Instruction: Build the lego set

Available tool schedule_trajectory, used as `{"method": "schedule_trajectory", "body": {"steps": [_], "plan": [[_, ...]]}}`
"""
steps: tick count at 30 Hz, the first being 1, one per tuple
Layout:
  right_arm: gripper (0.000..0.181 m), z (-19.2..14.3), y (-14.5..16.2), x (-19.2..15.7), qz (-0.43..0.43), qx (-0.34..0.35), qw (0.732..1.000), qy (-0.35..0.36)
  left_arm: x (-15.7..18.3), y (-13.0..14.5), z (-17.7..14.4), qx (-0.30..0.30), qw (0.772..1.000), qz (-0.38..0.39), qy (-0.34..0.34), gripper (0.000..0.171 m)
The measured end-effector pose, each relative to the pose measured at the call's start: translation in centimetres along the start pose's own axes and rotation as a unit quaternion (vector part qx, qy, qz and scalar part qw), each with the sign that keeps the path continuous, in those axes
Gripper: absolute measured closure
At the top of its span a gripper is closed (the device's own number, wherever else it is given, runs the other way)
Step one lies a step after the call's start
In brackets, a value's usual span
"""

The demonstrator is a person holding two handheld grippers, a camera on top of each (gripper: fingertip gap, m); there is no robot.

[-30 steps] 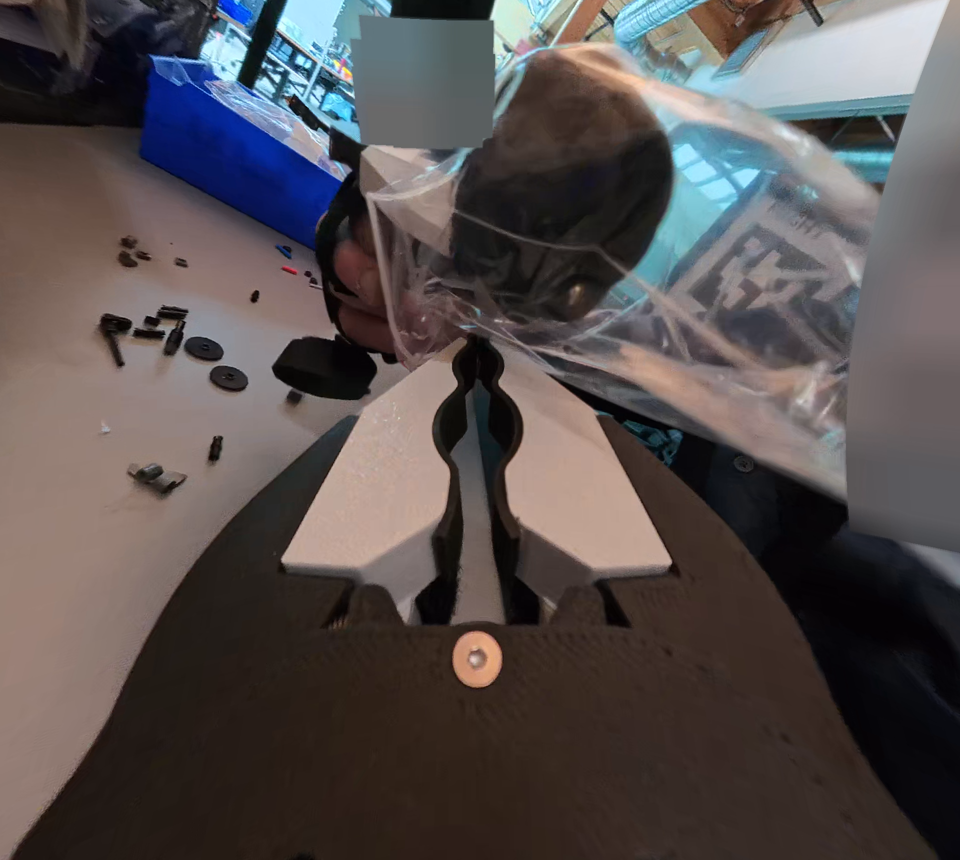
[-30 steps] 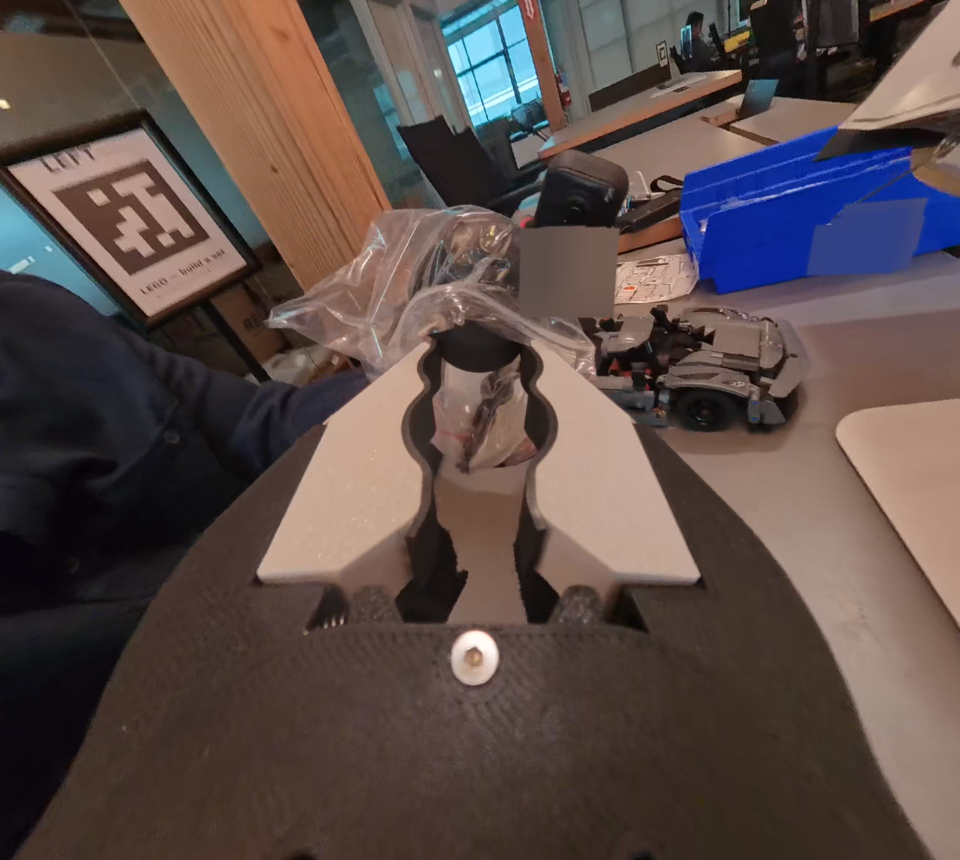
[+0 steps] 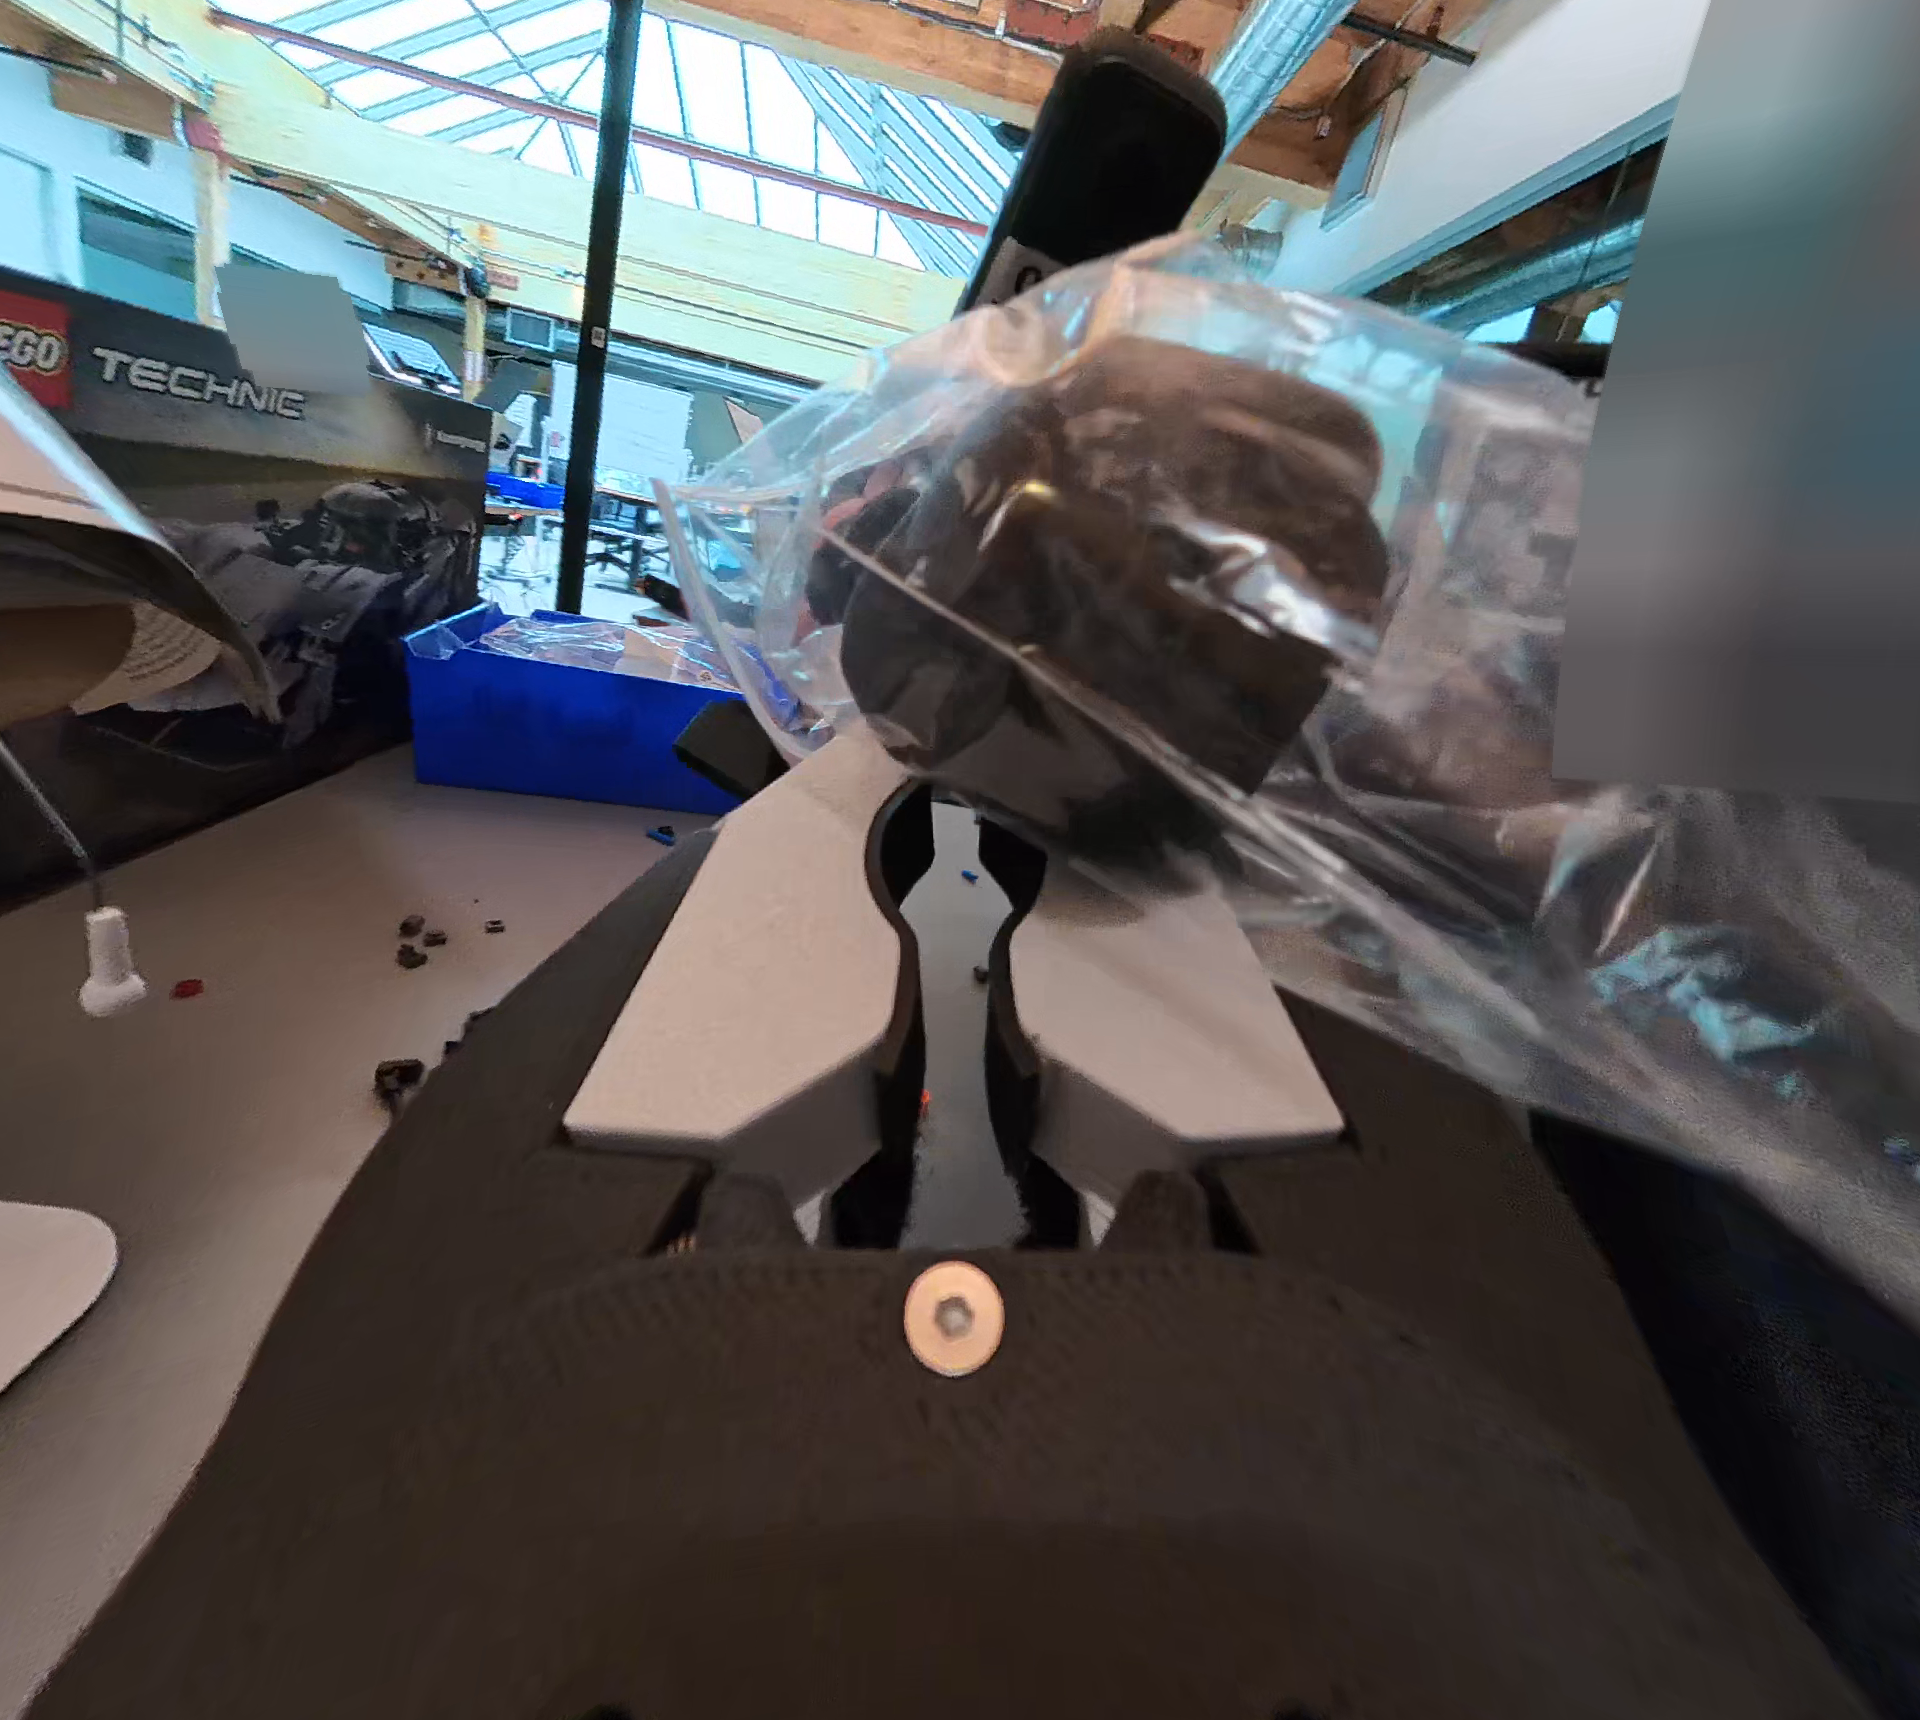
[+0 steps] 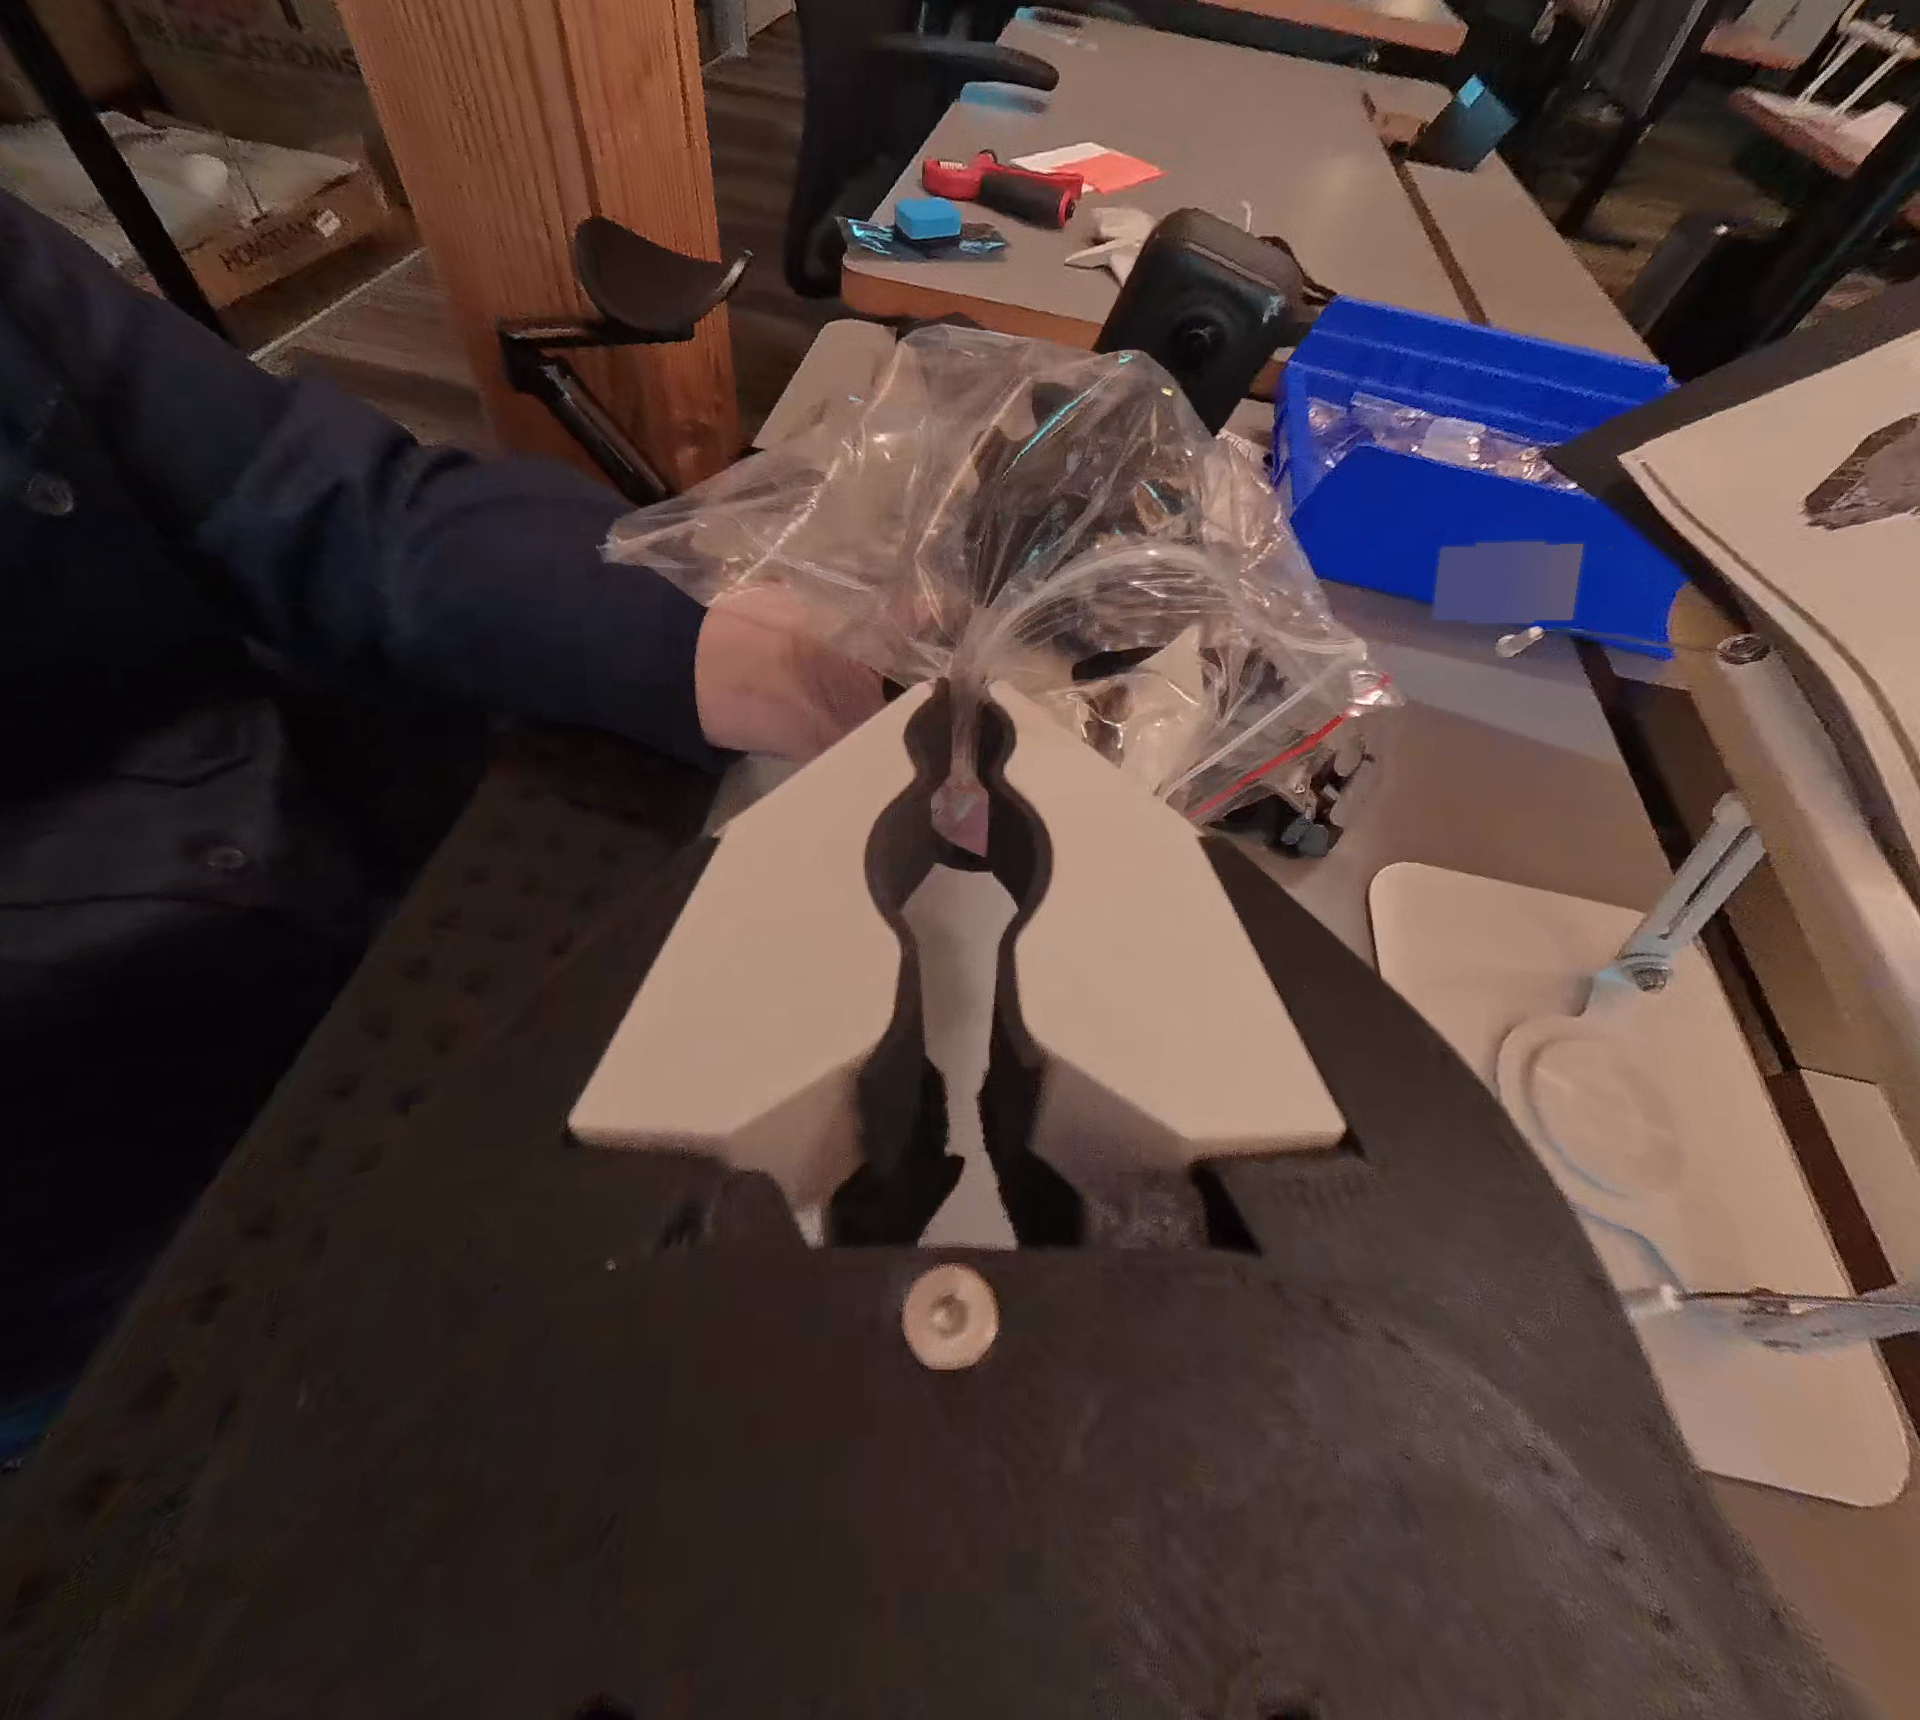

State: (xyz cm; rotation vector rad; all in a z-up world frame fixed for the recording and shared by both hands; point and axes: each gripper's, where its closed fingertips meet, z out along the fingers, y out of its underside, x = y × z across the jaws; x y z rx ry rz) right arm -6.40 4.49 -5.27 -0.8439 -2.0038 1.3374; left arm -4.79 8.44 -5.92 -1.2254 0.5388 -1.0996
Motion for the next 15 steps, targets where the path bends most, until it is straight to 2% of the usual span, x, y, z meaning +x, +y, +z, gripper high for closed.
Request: {"method": "schedule_trajectory", "body": {"steps": [5,10,15], "plan": [[0.181,-0.6,-1.3,-0.6,-0.067,-0.060,0.996,0.008,1.0,-1.1,0.2,0.005,0.999,0.046,0.000,0.171],[0.181,-0.9,-3.1,-1.9,-0.192,-0.141,0.971,0.020,2.9,-3.2,0.2,0.021,0.995,0.097,0.027,0.171],[0.181,-2.4,-6.3,-2.8,-0.267,-0.184,0.945,0.042,4.6,-5.4,-0.8,0.037,0.989,0.132,0.048,0.158]]}}
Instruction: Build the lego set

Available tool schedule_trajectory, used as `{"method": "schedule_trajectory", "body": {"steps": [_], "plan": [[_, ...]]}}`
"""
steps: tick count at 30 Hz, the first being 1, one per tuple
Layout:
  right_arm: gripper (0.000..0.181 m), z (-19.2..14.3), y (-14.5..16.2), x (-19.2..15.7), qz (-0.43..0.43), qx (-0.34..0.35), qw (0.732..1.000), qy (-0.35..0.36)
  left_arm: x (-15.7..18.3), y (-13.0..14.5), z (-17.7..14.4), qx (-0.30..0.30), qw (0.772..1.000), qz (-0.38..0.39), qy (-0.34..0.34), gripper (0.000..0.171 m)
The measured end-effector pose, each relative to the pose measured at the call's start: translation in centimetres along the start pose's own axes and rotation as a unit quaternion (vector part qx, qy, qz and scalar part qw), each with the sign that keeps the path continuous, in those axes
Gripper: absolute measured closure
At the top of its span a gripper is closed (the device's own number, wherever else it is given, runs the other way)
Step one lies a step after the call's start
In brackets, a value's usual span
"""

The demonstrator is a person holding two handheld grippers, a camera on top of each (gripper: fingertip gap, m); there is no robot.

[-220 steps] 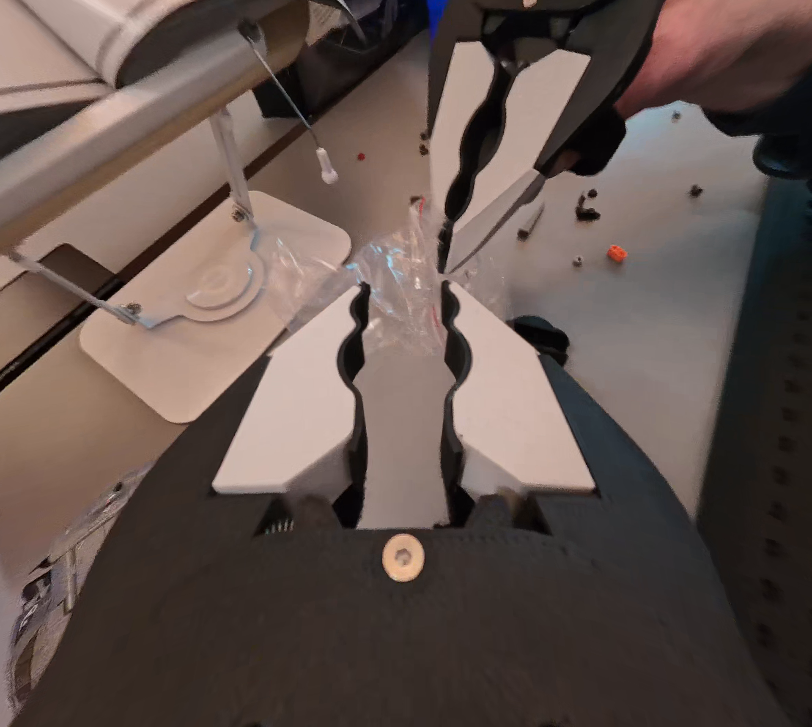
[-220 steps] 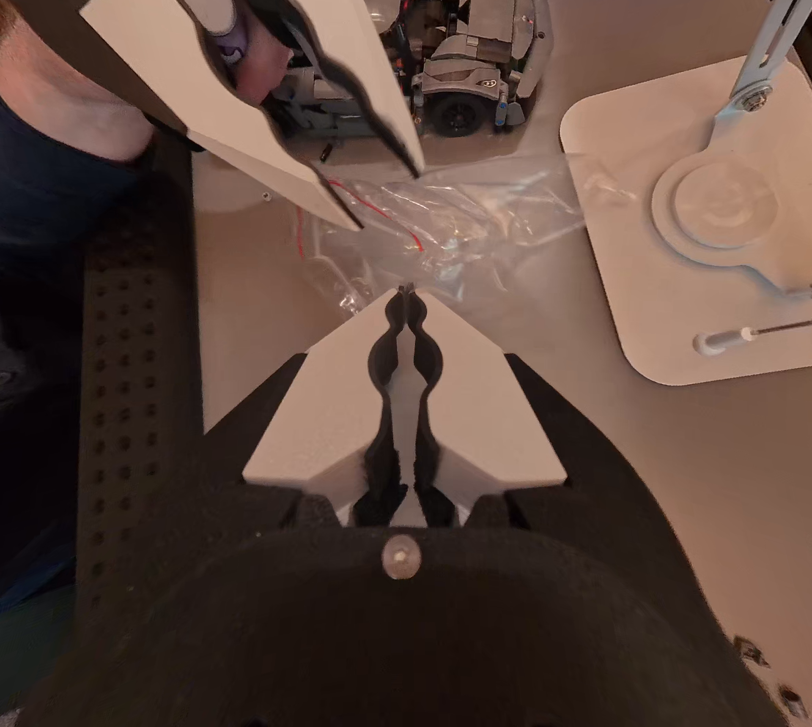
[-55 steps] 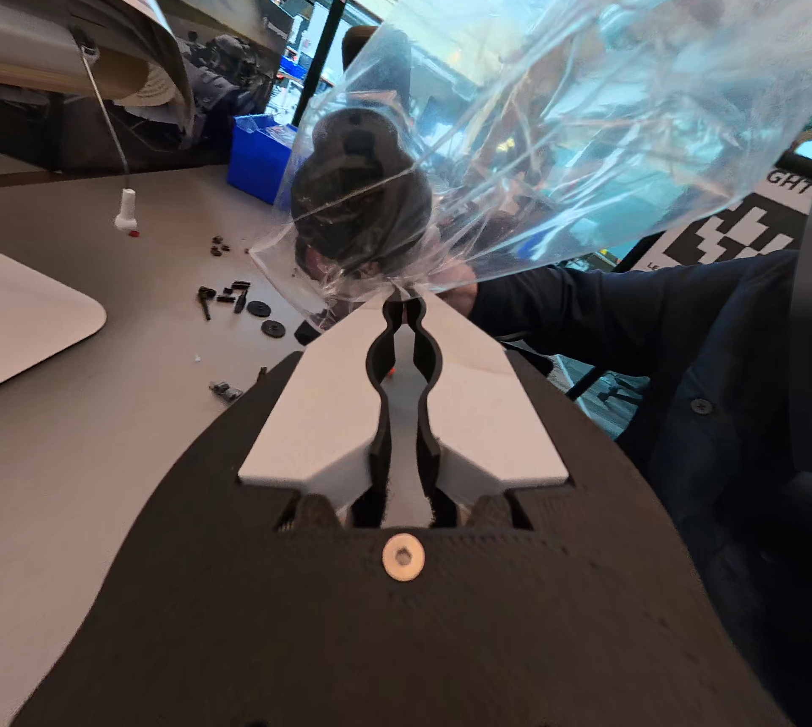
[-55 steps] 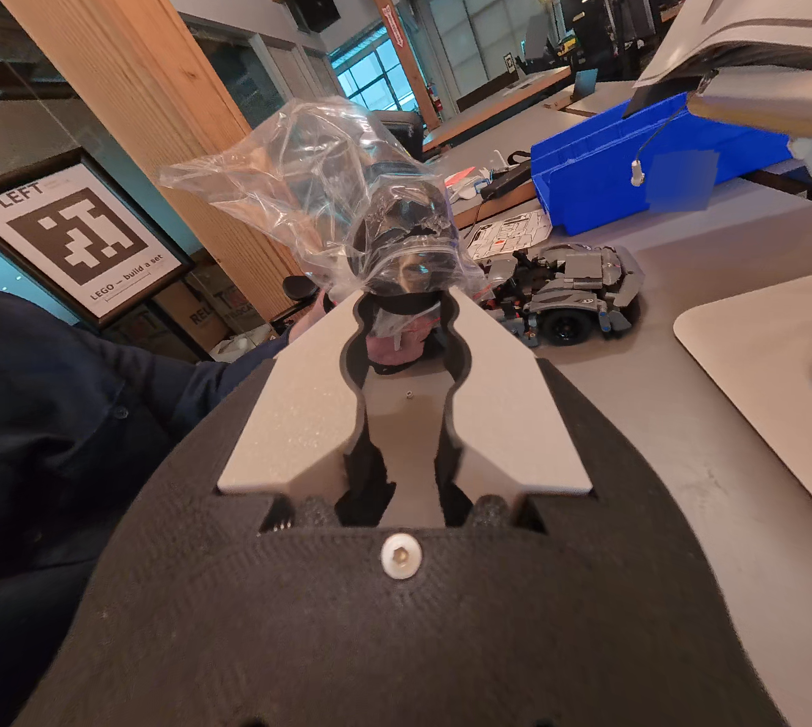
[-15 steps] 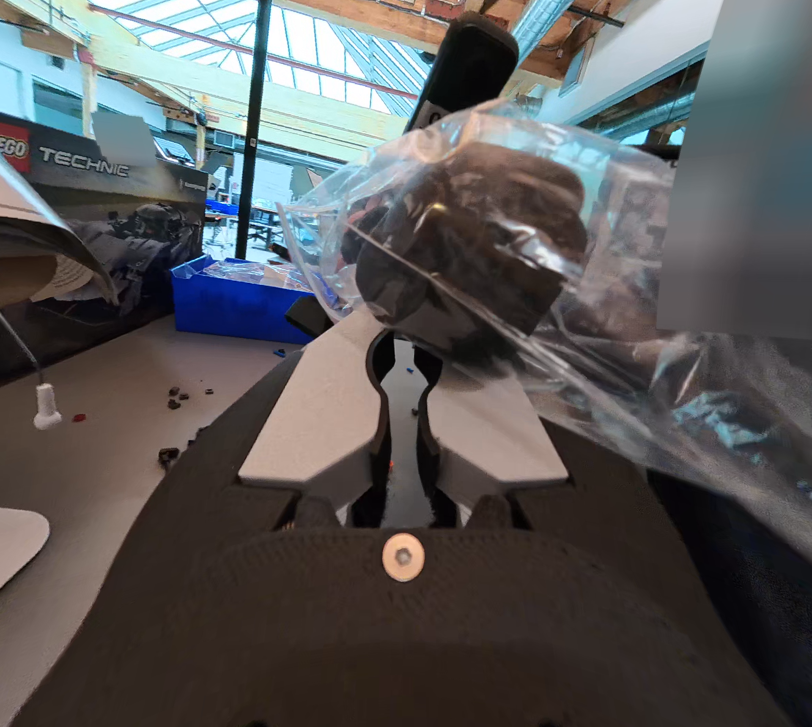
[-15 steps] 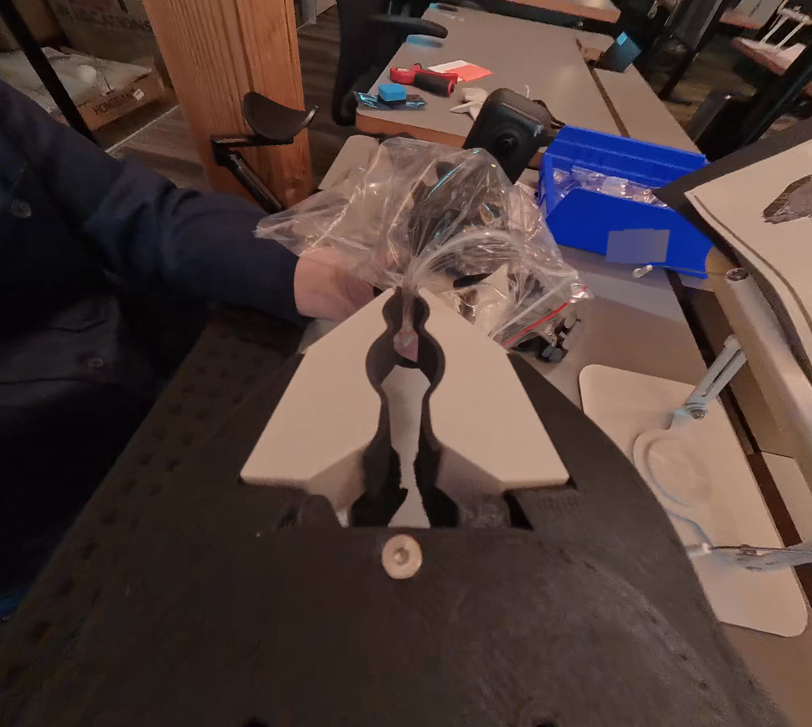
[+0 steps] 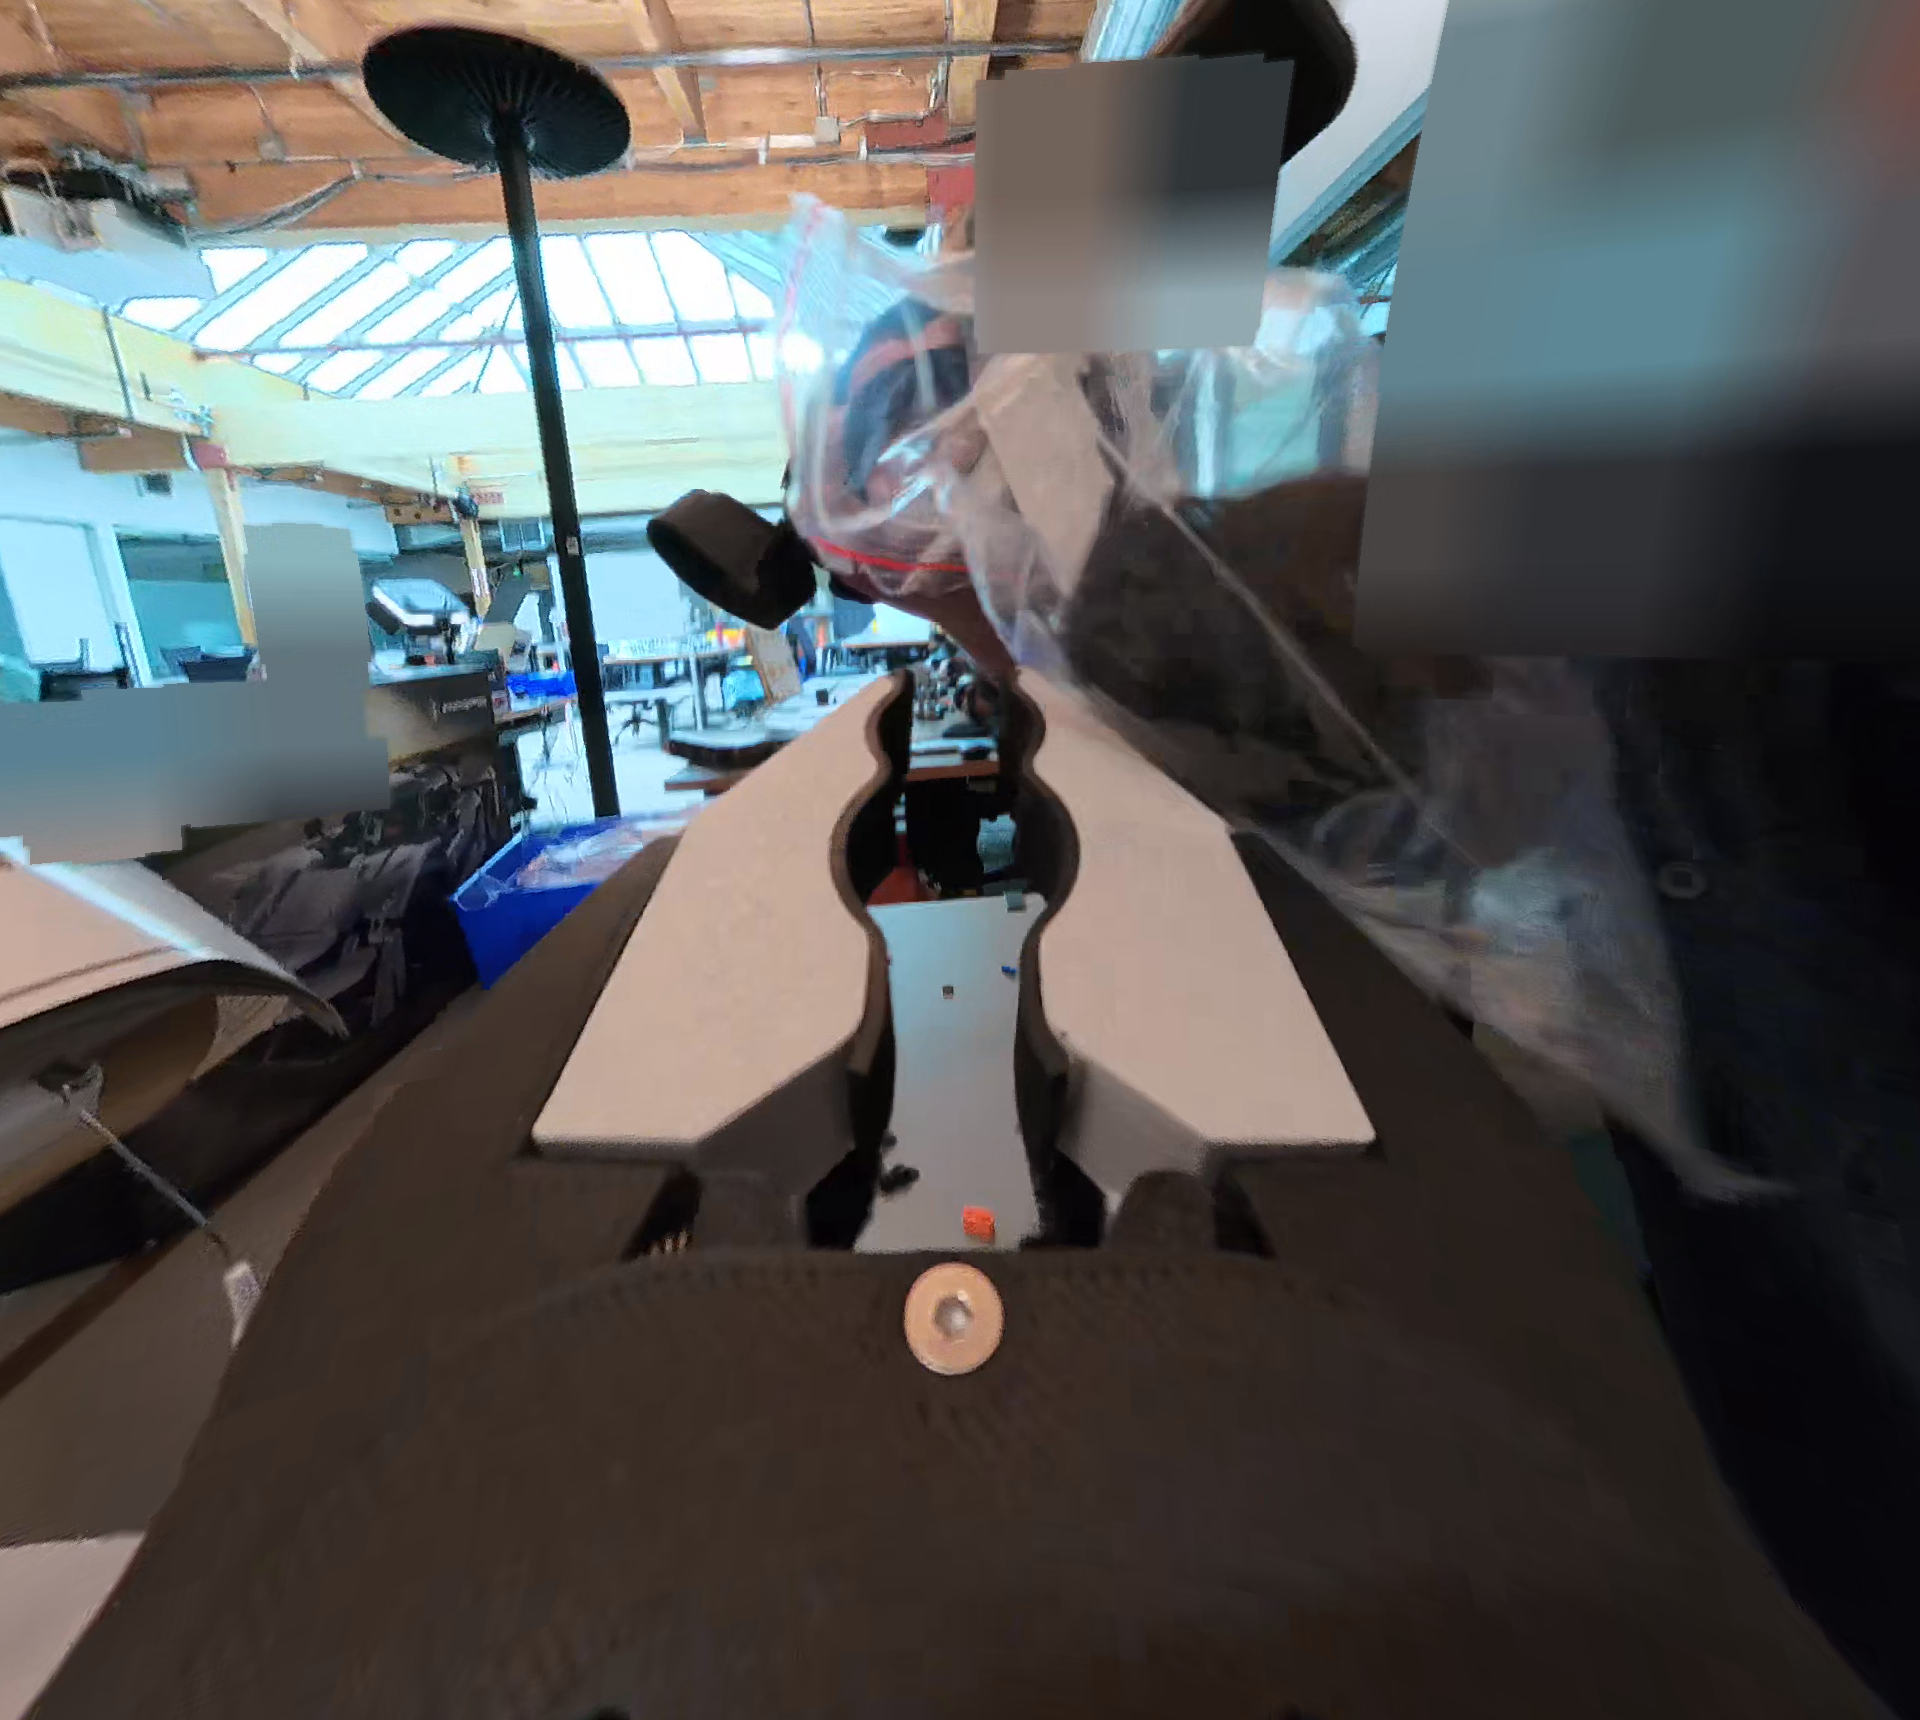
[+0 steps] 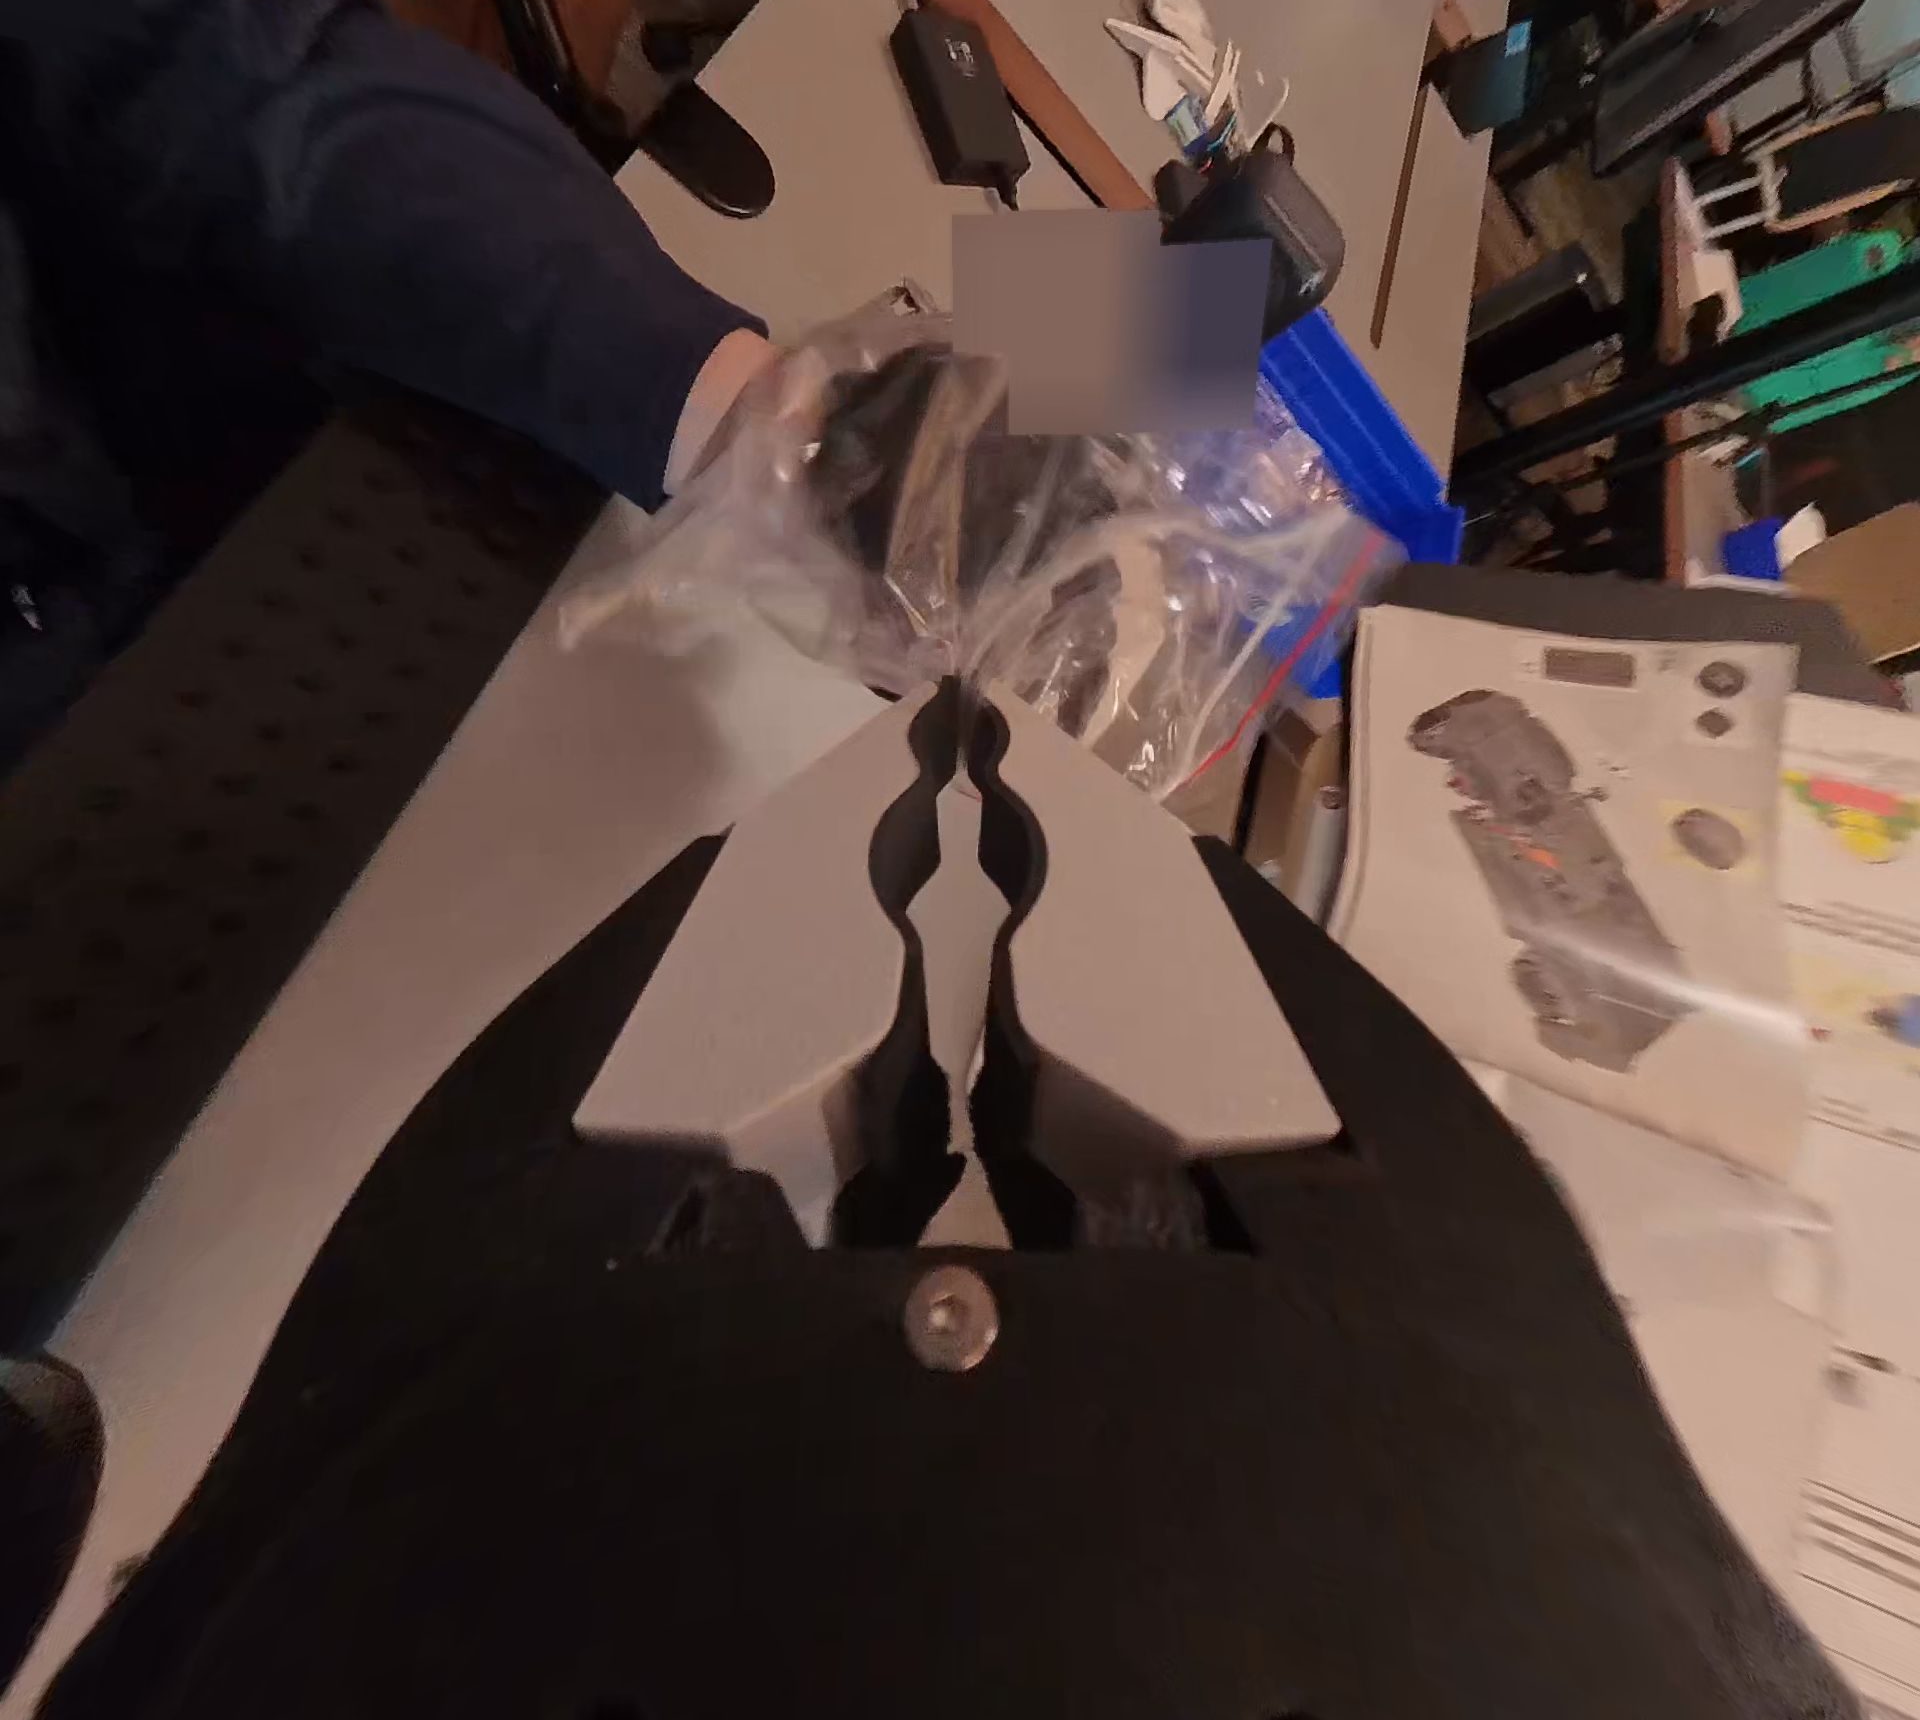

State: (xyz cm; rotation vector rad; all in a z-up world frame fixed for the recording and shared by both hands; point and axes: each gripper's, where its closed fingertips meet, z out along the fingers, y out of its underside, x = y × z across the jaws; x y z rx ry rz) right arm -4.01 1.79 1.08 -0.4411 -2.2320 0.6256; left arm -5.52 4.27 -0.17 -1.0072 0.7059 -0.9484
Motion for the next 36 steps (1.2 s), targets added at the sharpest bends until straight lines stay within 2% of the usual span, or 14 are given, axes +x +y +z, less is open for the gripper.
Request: {"method": "schedule_trajectory", "body": {"steps": [2,6,8,11,14,15,18,20,21,22,23,26,31,36], "plan": [[0.181,-0.8,-0.5,0.1,-0.007,-0.004,1.000,-0.008,-0.1,-0.9,-0.7,0.018,1.000,0.003,-0.007,0.155],[0.181,-0.4,0.0,-1.3,-0.022,-0.040,0.998,-0.045,-0.2,-0.5,-1.7,0.010,0.999,-0.035,0.000,0.149],[0.181,0.0,1.6,-1.5,-0.027,-0.091,0.995,-0.043,0.2,-0.4,-2.2,0.009,0.997,-0.073,0.018,0.141],[0.181,-0.2,2.0,-1.7,-0.008,-0.076,0.996,-0.045,1.6,-0.9,-2.8,0.012,0.996,-0.087,0.035,0.122],[0.181,0.3,3.8,-1.9,-0.002,-0.102,0.994,-0.042,2.2,-0.1,-2.5,-0.016,0.994,-0.108,0.033,0.101],[0.181,0.5,4.1,-2.2,0.002,-0.103,0.994,-0.047,2.4,0.1,-2.3,-0.022,0.992,-0.118,0.037,0.100],[0.181,1.2,4.6,-3.0,-0.002,-0.102,0.993,-0.055,1.2,1.7,-1.4,-0.067,0.992,-0.109,-0.004,0.121],[0.181,1.6,4.9,-3.7,0.000,-0.100,0.993,-0.067,1.1,2.4,-0.7,-0.071,0.990,-0.122,0.009,0.134],[0.181,1.7,5.2,-4.1,0.004,-0.102,0.992,-0.077,0.7,2.6,-0.5,-0.067,0.990,-0.122,0.004,0.143],[0.181,1.7,5.6,-4.4,0.010,-0.105,0.991,-0.087,0.5,2.6,-0.5,-0.060,0.991,-0.117,0.000,0.163],[0.181,1.7,6.2,-4.7,0.015,-0.112,0.989,-0.094,0.4,2.9,-0.7,-0.060,0.991,-0.116,0.004,0.171],[0.181,1.4,7.9,-5.3,0.030,-0.142,0.983,-0.110,0.2,4.2,-1.2,-0.094,0.990,-0.108,-0.001,0.171],[0.181,0.4,8.9,-5.3,0.038,-0.190,0.972,-0.137,-0.2,6.5,-1.2,-0.180,0.981,-0.070,-0.023,0.171],[0.177,-1.2,9.0,-2.5,0.076,-0.182,0.978,-0.068,-0.2,5.6,-1.3,-0.167,0.985,-0.042,-0.031,0.171]]}}
